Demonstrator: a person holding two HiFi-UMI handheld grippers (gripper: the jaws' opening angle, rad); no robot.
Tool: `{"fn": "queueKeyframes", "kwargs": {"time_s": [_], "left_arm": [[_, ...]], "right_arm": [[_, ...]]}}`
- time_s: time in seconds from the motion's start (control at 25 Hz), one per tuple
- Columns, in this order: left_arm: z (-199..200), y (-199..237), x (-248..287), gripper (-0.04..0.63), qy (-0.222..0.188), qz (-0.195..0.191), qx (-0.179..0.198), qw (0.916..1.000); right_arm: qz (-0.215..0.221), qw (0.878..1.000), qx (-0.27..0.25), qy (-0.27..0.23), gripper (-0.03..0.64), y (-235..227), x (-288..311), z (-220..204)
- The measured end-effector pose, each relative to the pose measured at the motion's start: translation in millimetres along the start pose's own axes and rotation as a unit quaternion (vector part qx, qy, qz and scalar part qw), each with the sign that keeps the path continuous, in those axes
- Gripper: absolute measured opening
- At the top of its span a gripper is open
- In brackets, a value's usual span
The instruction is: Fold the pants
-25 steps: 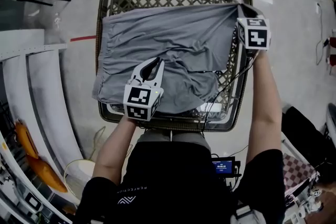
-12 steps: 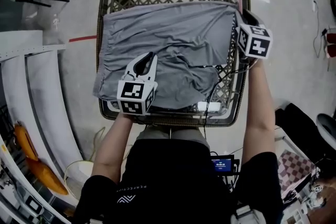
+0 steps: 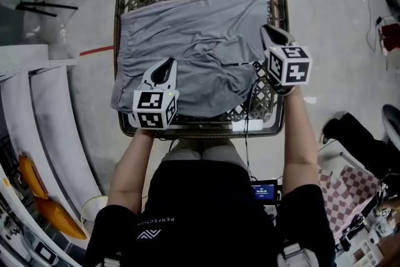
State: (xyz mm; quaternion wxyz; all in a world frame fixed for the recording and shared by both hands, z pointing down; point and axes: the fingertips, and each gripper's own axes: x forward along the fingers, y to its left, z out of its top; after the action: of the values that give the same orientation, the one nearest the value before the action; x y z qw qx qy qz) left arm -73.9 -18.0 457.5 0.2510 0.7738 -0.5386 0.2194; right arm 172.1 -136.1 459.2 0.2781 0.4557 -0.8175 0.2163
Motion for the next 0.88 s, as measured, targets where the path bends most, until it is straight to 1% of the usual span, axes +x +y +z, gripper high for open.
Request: {"fn": "queueKeyframes", "kwargs": {"time_s": [0.36,0.52,0.72,0.88], "left_arm": [[-21,7,-26,0.02,0.004,-0.007,0.017,0.9998],[-33,18,-43,0.02,0.007,0.001,0.021,0.9998],[-50,33,-65,0.02,0.006,0.013,0.025,0.9996],[-65,40,-81,0.02,0.007,0.015,0.017,0.9997]], "right_arm": [[0.013,1.0,0.008,0.003,0.044,42,-58,-43],[0.015,1.0,0.01,0.014,0.044,59,-79,-69],[0.018,0.999,0.026,0.02,0.044,79,-103,-98],[0.023,0.998,0.037,0.036,0.044,95,-113,-130]]}}
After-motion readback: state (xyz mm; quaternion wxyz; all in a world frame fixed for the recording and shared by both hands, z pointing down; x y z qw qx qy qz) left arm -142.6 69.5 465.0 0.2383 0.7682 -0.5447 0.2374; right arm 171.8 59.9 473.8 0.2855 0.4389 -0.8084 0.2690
